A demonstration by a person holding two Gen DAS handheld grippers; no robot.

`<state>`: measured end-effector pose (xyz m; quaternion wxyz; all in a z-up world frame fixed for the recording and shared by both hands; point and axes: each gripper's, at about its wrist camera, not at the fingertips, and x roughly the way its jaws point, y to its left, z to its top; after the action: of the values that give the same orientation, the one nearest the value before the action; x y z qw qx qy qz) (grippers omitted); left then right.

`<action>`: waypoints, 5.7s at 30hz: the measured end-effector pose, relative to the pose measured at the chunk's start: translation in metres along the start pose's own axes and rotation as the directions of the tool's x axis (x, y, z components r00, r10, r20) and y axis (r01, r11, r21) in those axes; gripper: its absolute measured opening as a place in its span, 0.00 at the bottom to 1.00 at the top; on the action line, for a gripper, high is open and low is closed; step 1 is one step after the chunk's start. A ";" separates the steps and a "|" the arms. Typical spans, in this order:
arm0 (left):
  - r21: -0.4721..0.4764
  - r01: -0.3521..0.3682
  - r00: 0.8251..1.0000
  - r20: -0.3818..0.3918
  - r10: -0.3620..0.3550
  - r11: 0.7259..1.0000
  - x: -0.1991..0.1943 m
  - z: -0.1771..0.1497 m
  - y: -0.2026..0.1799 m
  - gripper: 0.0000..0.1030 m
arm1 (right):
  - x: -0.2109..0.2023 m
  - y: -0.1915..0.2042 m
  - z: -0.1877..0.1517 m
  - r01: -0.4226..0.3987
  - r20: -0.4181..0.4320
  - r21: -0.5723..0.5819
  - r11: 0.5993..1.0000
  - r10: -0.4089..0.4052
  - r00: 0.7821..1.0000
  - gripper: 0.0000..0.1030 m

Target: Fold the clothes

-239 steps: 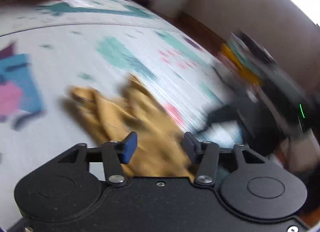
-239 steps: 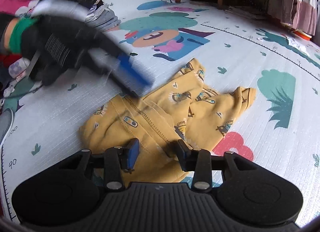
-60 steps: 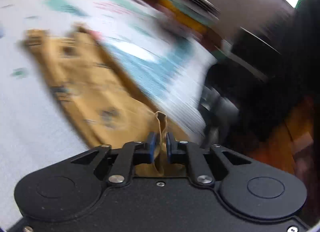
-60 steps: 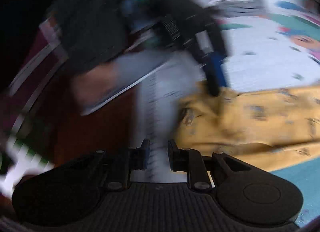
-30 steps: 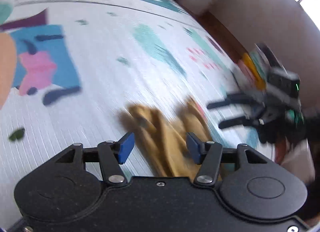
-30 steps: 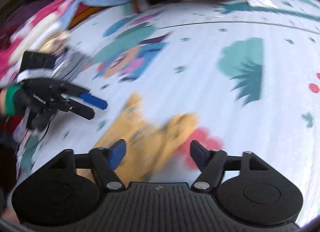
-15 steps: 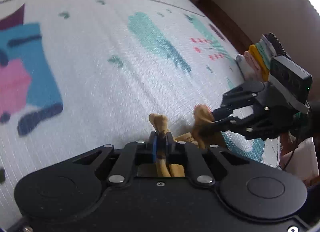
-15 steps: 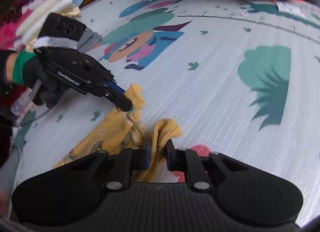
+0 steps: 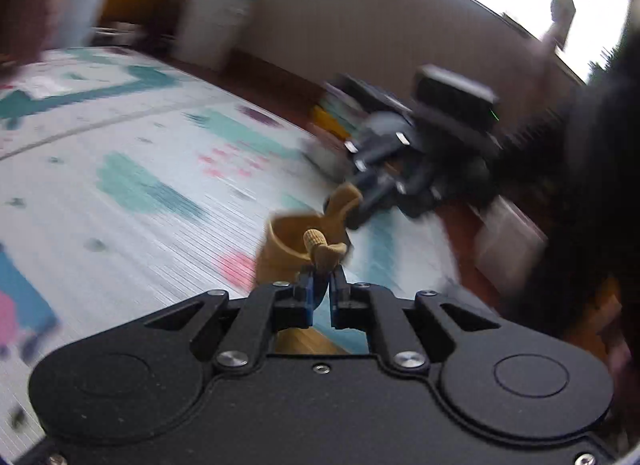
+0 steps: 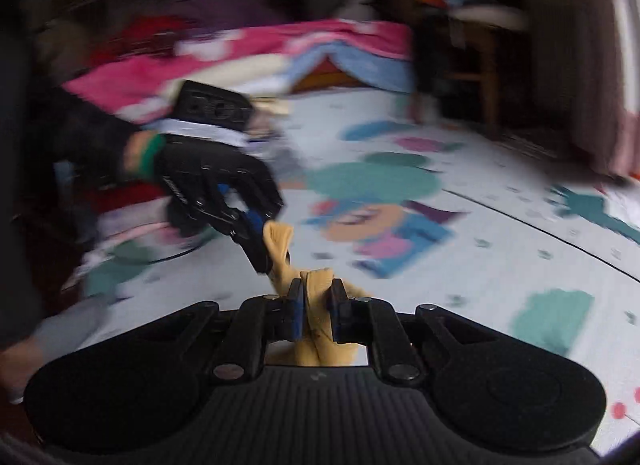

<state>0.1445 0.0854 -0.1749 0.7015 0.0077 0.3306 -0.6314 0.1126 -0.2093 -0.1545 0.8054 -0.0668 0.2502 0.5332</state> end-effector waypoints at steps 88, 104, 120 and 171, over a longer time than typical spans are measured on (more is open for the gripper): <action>-0.758 -0.211 0.955 -0.024 0.297 0.617 -0.029 -0.166 0.031 0.57 | 0.036 0.002 -0.107 0.207 -0.282 0.699 0.685 -0.002 0.960 0.71; -0.924 0.190 0.940 0.269 0.211 0.331 -0.004 -0.216 0.026 0.35 | 0.058 0.021 -0.120 0.184 -0.273 0.684 0.706 0.014 0.962 0.34; -0.810 -0.106 0.947 0.094 0.306 0.577 -0.031 -0.194 0.018 0.34 | 0.051 0.013 -0.135 0.158 -0.222 0.745 0.649 0.017 0.975 0.28; -0.703 -0.118 0.992 -0.058 0.109 0.701 0.044 -0.127 0.012 0.19 | 0.036 -0.023 0.001 -0.149 -0.312 0.088 0.985 0.169 0.935 0.28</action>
<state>0.0964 0.1034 -0.3002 0.6868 -0.2363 0.5494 -0.4130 0.1449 -0.1890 -0.1747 0.7105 -0.1062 0.3979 0.5706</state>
